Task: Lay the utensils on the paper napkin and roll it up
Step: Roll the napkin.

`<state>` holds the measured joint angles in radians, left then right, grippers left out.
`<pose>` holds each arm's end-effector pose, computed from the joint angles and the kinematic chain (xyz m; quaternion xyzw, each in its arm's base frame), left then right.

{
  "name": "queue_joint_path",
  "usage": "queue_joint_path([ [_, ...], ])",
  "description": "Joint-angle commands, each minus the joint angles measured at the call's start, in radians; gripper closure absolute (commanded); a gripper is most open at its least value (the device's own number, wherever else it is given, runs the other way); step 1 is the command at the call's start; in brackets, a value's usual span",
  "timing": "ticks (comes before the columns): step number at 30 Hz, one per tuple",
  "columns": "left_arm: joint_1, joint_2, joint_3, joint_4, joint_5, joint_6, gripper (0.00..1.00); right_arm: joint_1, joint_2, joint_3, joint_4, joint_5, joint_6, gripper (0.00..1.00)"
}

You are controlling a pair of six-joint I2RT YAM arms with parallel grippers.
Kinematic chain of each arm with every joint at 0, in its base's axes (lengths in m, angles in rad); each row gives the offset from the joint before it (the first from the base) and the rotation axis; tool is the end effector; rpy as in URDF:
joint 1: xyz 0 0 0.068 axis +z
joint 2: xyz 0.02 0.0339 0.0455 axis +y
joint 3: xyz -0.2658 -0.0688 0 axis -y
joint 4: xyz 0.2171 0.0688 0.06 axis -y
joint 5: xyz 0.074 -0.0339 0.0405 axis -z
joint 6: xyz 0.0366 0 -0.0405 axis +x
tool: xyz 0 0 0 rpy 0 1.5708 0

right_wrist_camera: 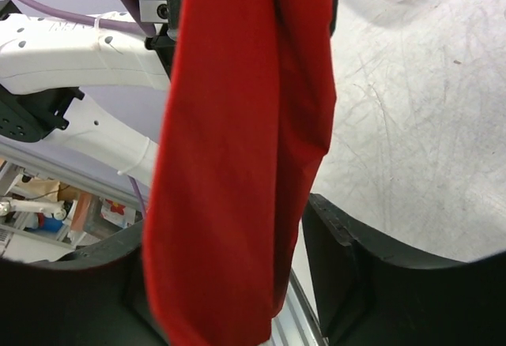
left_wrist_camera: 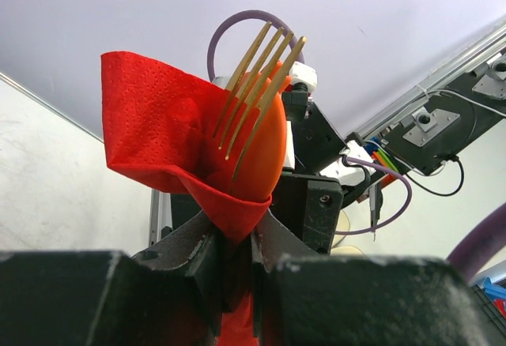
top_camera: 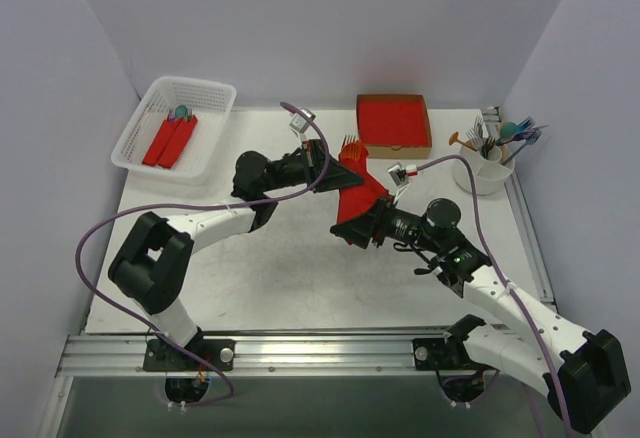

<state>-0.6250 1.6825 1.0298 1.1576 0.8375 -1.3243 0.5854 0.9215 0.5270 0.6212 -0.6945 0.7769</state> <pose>0.2637 -0.2238 0.3411 0.1700 0.5561 -0.7672 0.2708 0.1390 0.1202 0.3201 -0.2091 0.6082 0.6279 0.4382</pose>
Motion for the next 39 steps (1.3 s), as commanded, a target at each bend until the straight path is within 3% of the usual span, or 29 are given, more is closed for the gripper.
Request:
queue_joint_path([
  [1,0.007,0.0,0.042,0.071,-0.015,-0.003,0.97,0.014,-0.019,-0.007,0.014,-0.005,-0.019,0.48],
  [2,0.007,0.0,0.042,0.074,-0.015,-0.003,0.97,0.016,-0.021,-0.009,0.012,-0.002,-0.021,0.55],
  [3,0.007,-0.001,0.042,0.074,-0.015,-0.004,0.97,0.017,-0.021,-0.009,0.011,-0.002,-0.019,0.71],
  [5,0.007,0.0,0.046,0.073,-0.015,-0.004,0.97,0.019,-0.018,-0.009,0.005,-0.003,-0.024,0.81],
  [6,0.008,-0.001,0.044,0.073,-0.017,-0.006,0.98,0.021,-0.015,-0.007,0.0,-0.002,-0.027,0.96],
  [7,0.008,-0.001,0.044,0.074,-0.015,-0.006,0.97,0.022,-0.012,-0.005,-0.005,0.0,-0.028,1.0],
  [11,0.008,-0.001,0.041,0.076,-0.015,-0.006,0.97,0.028,-0.012,-0.012,-0.009,0.0,-0.036,0.97],
  [12,0.008,-0.001,0.039,0.076,-0.015,-0.006,0.98,0.028,-0.016,-0.016,-0.005,0.0,-0.036,0.7],
  [14,0.011,-0.001,0.038,0.076,-0.017,-0.004,0.98,0.03,-0.033,-0.027,0.003,0.003,-0.033,0.53],
  [20,0.01,0.002,0.044,0.079,-0.018,-0.009,0.98,0.04,-0.036,-0.03,-0.031,0.007,-0.053,0.44],
  [22,0.01,0.003,0.046,0.08,-0.017,-0.013,0.98,0.044,-0.039,-0.032,-0.038,0.009,-0.054,0.56],
  [23,0.01,0.003,0.044,0.08,-0.017,-0.01,0.97,0.044,-0.044,-0.03,-0.041,0.012,-0.057,0.66],
  [24,0.01,0.003,0.042,0.08,-0.017,-0.01,0.98,0.044,-0.044,-0.025,-0.046,0.01,-0.06,0.82],
  [26,0.01,0.003,0.041,0.082,-0.017,-0.01,0.98,0.044,-0.046,-0.019,-0.06,0.015,-0.064,0.97],
  [29,0.01,0.005,0.033,0.085,-0.018,-0.007,0.98,0.045,-0.042,-0.015,-0.066,0.016,-0.068,1.0],
  [30,0.01,0.005,0.032,0.086,-0.018,-0.007,0.98,0.045,-0.044,-0.019,-0.066,0.015,-0.071,0.75],
  [32,0.01,0.006,0.03,0.091,-0.021,-0.01,0.98,0.045,-0.064,-0.027,-0.06,0.023,-0.071,0.46],
  [35,0.01,0.005,0.027,0.096,-0.02,-0.013,0.98,0.044,-0.096,-0.025,-0.075,0.05,-0.076,0.33],
  [39,0.008,0.003,0.015,0.105,-0.025,-0.018,0.98,0.044,-0.09,0.011,-0.103,0.061,-0.096,0.3],
])
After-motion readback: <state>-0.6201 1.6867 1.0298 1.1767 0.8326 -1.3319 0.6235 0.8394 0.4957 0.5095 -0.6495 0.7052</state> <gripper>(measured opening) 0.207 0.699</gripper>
